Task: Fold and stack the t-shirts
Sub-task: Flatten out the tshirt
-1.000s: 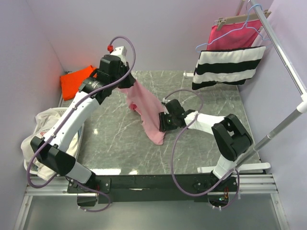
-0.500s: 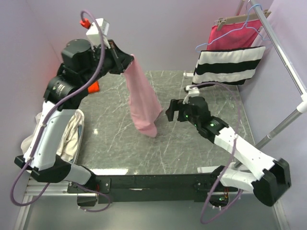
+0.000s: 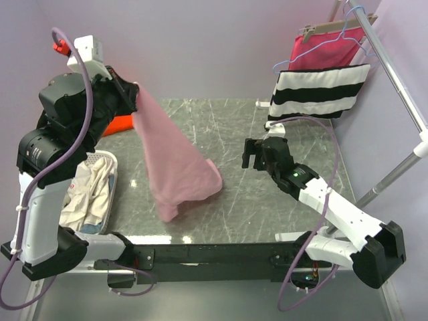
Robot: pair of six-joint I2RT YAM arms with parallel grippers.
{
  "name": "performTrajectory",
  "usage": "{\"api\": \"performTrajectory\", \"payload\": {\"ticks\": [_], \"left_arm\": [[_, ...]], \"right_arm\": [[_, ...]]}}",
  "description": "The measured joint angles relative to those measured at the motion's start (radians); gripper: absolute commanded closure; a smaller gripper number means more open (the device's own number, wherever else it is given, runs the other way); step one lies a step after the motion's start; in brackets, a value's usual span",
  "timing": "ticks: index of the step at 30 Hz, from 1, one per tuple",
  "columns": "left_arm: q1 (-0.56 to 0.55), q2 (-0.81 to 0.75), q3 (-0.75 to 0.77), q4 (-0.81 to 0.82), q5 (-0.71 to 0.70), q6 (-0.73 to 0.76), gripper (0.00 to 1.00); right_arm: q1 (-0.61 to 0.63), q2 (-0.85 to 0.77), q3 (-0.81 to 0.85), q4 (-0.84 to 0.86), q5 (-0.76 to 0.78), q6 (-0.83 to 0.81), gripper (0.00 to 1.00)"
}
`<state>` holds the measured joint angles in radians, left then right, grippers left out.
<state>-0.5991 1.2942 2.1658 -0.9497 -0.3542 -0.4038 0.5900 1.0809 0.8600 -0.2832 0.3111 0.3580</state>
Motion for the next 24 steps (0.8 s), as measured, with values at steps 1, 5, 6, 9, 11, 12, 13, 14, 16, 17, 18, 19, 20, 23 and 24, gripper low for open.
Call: {"api": "performTrajectory", "payload": {"ticks": [1,5,6,9,11,12,13,14,16,17,18,19,20,23,24], "left_arm": [[0.000,-0.006,-0.003,-0.013,-0.026,0.002,0.99],[0.000,-0.013,-0.061,-0.019,-0.043,0.008,0.99],[0.000,-0.003,-0.083,-0.008,-0.019,0.011,0.99],[-0.005,0.047,-0.138,0.034,0.052,0.014,0.99],[-0.024,0.108,-0.192,0.083,0.102,0.017,0.99],[-0.040,0.146,-0.215,0.107,0.126,0.018,0.99],[-0.053,0.185,-0.232,0.127,0.146,0.018,0.99],[-0.068,0.235,-0.256,0.153,0.166,0.018,0.99],[-0.094,0.322,-0.298,0.189,0.207,0.018,0.99],[-0.106,0.360,-0.320,0.209,0.225,0.018,0.99],[-0.117,0.394,-0.343,0.231,0.246,0.017,0.99],[-0.127,0.426,-0.363,0.250,0.267,0.016,0.99],[-0.136,0.455,-0.379,0.266,0.288,0.014,0.96],[-0.156,0.519,-0.397,0.319,0.325,0.008,0.52],[-0.161,0.534,-0.401,0.337,0.334,0.005,0.46]], "right_arm": [[0.000,0.016,0.000,-0.001,-0.002,0.002,0.00],[0.000,0.064,0.002,-0.008,-0.002,0.011,0.00],[0.000,0.075,0.004,-0.011,0.002,0.011,0.00],[0.000,0.084,0.004,-0.024,0.018,0.011,0.00],[-0.002,0.082,0.004,-0.031,0.035,0.012,0.00],[-0.004,0.079,0.003,-0.032,0.045,0.013,0.00],[-0.007,0.077,0.003,-0.034,0.052,0.015,0.00],[-0.011,0.075,0.003,-0.036,0.063,0.017,0.00],[-0.025,0.070,0.003,-0.047,0.086,0.026,0.00],[-0.032,0.068,0.003,-0.052,0.095,0.032,0.00],[-0.042,0.066,0.003,-0.060,0.106,0.039,0.00],[-0.053,0.064,0.003,-0.069,0.117,0.046,0.00],[-0.060,0.062,0.002,-0.075,0.124,0.050,0.00],[-0.075,0.050,0.001,-0.089,0.132,0.062,0.00],[-0.078,0.043,0.000,-0.089,0.131,0.064,0.00]]}}
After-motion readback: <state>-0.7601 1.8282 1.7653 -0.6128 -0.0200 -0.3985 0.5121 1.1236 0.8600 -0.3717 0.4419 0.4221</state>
